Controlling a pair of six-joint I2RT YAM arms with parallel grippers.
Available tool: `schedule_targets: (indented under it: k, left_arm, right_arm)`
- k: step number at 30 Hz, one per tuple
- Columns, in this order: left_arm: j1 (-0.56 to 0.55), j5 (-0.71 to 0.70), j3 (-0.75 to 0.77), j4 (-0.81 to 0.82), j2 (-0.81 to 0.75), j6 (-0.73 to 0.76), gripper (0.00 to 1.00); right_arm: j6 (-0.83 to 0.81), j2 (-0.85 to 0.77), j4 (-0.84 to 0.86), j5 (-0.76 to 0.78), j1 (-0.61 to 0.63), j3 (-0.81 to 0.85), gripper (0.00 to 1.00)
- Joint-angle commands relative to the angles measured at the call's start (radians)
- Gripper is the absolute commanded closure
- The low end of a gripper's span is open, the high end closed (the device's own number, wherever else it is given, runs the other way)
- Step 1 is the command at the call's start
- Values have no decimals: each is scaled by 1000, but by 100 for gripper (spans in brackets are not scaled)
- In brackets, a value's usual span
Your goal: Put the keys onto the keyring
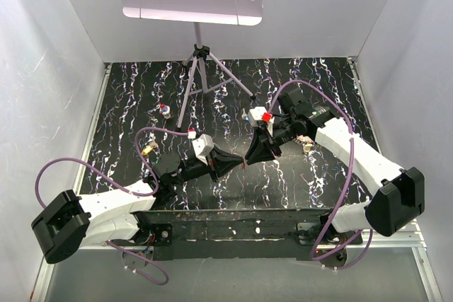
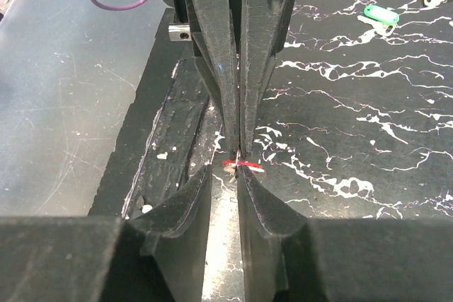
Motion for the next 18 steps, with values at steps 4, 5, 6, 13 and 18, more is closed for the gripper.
schedule_targets:
  k: [4,5,6,13,18]
  left_arm:
    - [-4,-24,-13,42,7,-17,100]
    - [-4,-24,-13,44,8,-17,100]
    - [-5,-24,-13,44,10,-19,100]
    - [-5,-27,-19,56,16,-36,100]
    - [-2,-19,-15,1,-5,-66,75]
  right_arm:
    - [23,3,26,-22,8,3,80]
    - [22,1,26,-22,7,3,85]
    - [22,1,25,-24,8,3,89]
    - [45,0,33,-18,8,-5,99]
    - [31,-11,5,22,10,-8,99]
